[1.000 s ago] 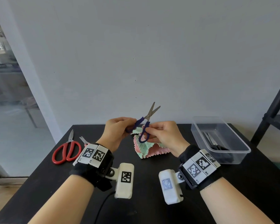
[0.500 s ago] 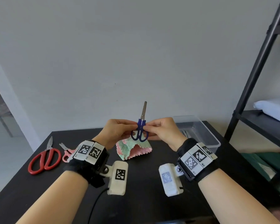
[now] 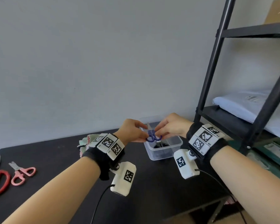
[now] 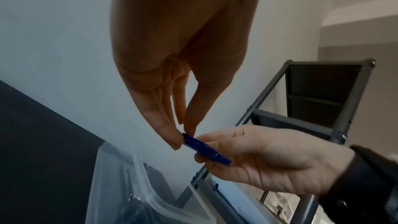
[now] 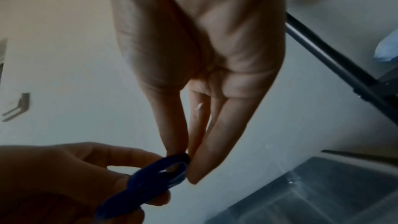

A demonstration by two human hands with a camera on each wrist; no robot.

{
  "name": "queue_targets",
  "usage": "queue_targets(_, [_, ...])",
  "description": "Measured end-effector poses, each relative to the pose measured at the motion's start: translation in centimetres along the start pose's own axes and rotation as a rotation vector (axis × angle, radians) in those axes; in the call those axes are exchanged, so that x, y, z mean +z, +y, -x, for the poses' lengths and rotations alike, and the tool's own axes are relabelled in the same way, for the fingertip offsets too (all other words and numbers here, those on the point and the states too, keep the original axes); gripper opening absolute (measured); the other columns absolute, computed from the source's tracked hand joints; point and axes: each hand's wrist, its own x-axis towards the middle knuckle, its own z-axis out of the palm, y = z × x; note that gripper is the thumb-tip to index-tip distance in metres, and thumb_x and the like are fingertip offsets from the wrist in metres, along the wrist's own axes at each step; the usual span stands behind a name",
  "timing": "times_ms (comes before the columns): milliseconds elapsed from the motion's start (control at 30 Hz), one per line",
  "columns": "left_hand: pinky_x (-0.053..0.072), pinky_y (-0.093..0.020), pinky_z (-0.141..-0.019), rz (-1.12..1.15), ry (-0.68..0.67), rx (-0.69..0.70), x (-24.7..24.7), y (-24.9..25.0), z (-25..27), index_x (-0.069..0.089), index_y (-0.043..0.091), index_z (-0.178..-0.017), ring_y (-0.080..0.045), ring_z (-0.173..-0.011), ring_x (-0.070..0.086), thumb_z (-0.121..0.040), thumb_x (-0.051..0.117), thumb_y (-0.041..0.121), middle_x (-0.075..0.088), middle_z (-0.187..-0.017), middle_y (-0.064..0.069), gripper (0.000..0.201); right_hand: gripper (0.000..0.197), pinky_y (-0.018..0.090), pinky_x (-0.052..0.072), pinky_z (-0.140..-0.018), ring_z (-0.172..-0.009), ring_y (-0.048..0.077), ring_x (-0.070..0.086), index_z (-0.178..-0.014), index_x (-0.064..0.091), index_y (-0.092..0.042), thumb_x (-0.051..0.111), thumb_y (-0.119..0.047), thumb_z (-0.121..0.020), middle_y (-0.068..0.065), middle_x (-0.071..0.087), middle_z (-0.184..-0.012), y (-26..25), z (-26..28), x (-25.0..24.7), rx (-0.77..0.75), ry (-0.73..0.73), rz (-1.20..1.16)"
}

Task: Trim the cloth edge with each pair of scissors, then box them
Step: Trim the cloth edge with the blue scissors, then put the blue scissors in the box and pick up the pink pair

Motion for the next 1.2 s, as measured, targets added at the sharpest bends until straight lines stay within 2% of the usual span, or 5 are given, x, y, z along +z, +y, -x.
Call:
queue_targets(367, [0.05, -0.027, -0.075, -0.279, 0.202, 0.11, 1.9, -2.1, -3.1, 0.063, 0.007, -0.113, -0.021, -0.095, 0.063, -0.085, 0.056, 0.002, 0.066, -0.104, -0.008, 0.03, 0.014, 0.028, 0.056, -0.082, -0.073, 0.014, 0.065, -0.091, 0.077, -0.003, 0.076, -0.002, -0.077, 0.0, 0.067, -0.073, 4.2, -2.6, -1.4, -0.019, 0.172, 0.364])
queue_targets(533, [0.044, -0.008, -0.051, -0.258, 0.052, 0.044, 2.6, -3.8, -2.2, 0.053, 0.004, -0.126, -0.01, -0.074, 0.056, -0.086, 0.061, 0.001, 0.059, -0.088, 0.002, 0.041, 0.012, 0.029, 0.057, -0.077, -0.076, 0.017, 0.067, -0.088, 0.078, -0.005, 0.076, -0.006, -0.076, 0.006, 0.074, -0.085, 5.4, -4.0, -0.2, 0.009, 0.219, 0.451])
queue_targets(767, [0.053, -0.019, -0.061, -0.102, -0.005, -0.01, 3.1, -4.7, -2.3, 0.039, 0.007, -0.142, -0.022, -0.093, 0.06, -0.087, 0.057, -0.003, 0.061, -0.123, -0.014, 0.059, 0.019, 0.033, 0.058, -0.079, -0.086, 0.024, 0.068, -0.096, 0.073, -0.002, 0.073, -0.004, -0.077, 0.011, 0.073, -0.091, 6.0, -5.3, 0.3, 0.069, 0.228, 0.514])
queue_targets(1033, [0.05, -0.022, -0.063, -0.047, 0.027, 0.009, 2.2, -4.5, -1.1, 0.035, 0.011, -0.143, -0.016, -0.085, 0.061, -0.091, 0.055, 0.001, 0.058, -0.109, 0.0, 0.056, 0.018, 0.034, 0.057, -0.082, -0.086, 0.022, 0.068, -0.098, 0.073, -0.006, 0.066, -0.012, -0.082, 0.008, 0.073, -0.094, 4.7, -4.8, 0.1, 0.067, 0.132, 0.618])
queue_targets(1200, [0.049, -0.034, -0.093, -0.299, 0.128, 0.065, -1.1, -4.0, 0.8, 0.032, 0.011, -0.146, -0.027, -0.117, 0.056, -0.091, 0.055, 0.012, 0.048, -0.139, -0.016, 0.059, 0.015, 0.031, 0.054, -0.083, -0.092, 0.024, 0.067, -0.092, 0.077, -0.009, 0.065, -0.014, -0.085, 0.006, 0.073, -0.097, 0.4, -3.1, 1.0, -0.04, 0.147, 0.638])
